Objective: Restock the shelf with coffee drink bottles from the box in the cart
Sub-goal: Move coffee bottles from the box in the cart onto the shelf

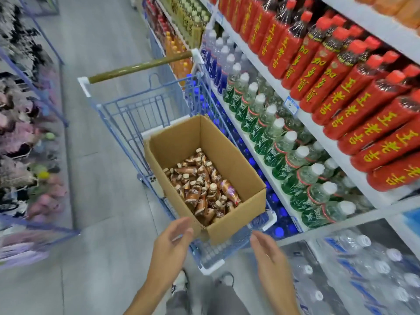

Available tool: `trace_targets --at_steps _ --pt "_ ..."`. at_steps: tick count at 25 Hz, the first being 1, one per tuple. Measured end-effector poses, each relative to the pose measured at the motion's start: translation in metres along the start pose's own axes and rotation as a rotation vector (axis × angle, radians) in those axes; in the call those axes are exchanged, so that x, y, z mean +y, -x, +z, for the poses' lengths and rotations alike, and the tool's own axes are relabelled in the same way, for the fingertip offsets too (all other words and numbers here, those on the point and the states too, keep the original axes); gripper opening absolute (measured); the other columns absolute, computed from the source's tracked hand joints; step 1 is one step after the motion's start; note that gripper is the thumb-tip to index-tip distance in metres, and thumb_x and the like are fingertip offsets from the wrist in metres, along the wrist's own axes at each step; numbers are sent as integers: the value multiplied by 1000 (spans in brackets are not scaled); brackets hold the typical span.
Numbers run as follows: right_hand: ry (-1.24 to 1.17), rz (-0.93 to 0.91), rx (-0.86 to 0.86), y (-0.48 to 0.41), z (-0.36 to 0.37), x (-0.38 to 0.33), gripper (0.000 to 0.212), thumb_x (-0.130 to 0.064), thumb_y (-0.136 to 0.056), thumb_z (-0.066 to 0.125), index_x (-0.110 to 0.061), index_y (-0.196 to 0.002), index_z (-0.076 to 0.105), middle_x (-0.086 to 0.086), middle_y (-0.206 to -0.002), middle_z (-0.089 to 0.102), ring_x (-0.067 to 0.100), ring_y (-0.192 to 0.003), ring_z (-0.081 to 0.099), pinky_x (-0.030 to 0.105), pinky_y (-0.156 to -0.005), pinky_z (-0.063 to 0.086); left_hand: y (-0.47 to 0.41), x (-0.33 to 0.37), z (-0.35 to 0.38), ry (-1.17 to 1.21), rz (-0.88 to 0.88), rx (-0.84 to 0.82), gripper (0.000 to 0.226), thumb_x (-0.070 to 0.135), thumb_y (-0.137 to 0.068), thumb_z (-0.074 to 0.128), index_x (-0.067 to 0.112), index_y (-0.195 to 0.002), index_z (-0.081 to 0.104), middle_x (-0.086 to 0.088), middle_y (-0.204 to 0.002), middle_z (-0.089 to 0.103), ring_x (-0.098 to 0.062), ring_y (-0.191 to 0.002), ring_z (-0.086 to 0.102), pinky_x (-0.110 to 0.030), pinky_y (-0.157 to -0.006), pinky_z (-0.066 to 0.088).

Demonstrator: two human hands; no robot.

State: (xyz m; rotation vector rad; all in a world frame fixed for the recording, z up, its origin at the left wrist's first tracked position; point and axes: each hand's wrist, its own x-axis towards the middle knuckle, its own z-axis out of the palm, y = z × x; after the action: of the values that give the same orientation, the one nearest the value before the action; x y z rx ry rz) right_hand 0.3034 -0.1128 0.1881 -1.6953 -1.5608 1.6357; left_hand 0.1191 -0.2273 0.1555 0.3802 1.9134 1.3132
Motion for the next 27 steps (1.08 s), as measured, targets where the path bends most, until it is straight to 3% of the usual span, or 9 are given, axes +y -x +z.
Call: trace_targets --at_steps 5,9,11,13,15,17,20,24,27 --pt "46 2 -65 -65 11 -29 26 -41 -100 57 -33 -124 64 -24 -120 65 -15 -107 57 10 -84 42 -51 8 13 -61 -44 6 27 19 -99 62 34 -120 67 23 -116 69 12 -106 61 -3 -84 45" --pt "26 24 -143 -132 18 -43 26 -40 -100 59 -34 -124 66 -23 -118 68 -14 -105 60 16 -94 46 -99 19 35 -101 -58 62 27 18 -98 63 32 -121 68 21 -117 69 9 -108 61 -14 -93 48" --pt "25 44 -153 -160 25 -44 24 -38 -99 60 -34 -122 68 -22 -116 69 -10 -106 62 15 -92 48 -129 25 46 -104 -63 77 26 17 -98 63 31 -120 68 22 -115 69 11 -106 61 -7 -89 47" --pt "18 65 -131 -182 31 -45 23 -35 -99 62 -30 -121 68 -19 -115 70 -13 -103 61 5 -84 46 -162 26 58 -110 -80 72 25 19 -98 63 30 -120 68 22 -115 69 11 -106 61 -3 -85 45" --pt "3 96 -101 -198 37 -45 21 -30 -100 62 -29 -119 69 -18 -114 70 -12 -102 62 -1 -79 43 -201 18 71 -105 -125 47 27 21 -98 63 30 -123 66 21 -116 70 8 -109 61 -9 -89 46" --pt "-25 130 -52 -211 44 -42 19 -25 -99 63 -29 -116 70 -16 -112 72 -8 -104 64 4 -84 46 -242 4 92 -153 -156 -12 31 20 -97 64 24 -127 65 15 -118 69 1 -112 63 -15 -94 47" --pt "-82 137 -9 -224 53 -37 20 -18 -98 64 -29 -113 72 -18 -111 73 -8 -105 64 4 -85 47 -293 -23 144 -340 -121 -183 36 12 -92 63 16 -128 63 9 -118 68 -6 -110 62 -5 -86 43" --pt "-170 179 -13 -234 60 -30 22 -15 -93 67 -25 -112 74 -15 -112 75 -5 -106 67 5 -88 47 -359 -80 210 -704 -46 -395 29 8 -83 62 7 -111 63 -14 -110 69 -32 -106 65 -38 -88 50" --pt "-183 202 5 -239 65 -24 23 -13 -91 69 -24 -110 74 -14 -111 75 -4 -105 67 6 -89 48 -403 -120 229 -765 -154 -392 48 15 -84 66 4 -129 53 -22 -124 62 -40 -119 57 -42 -99 46"
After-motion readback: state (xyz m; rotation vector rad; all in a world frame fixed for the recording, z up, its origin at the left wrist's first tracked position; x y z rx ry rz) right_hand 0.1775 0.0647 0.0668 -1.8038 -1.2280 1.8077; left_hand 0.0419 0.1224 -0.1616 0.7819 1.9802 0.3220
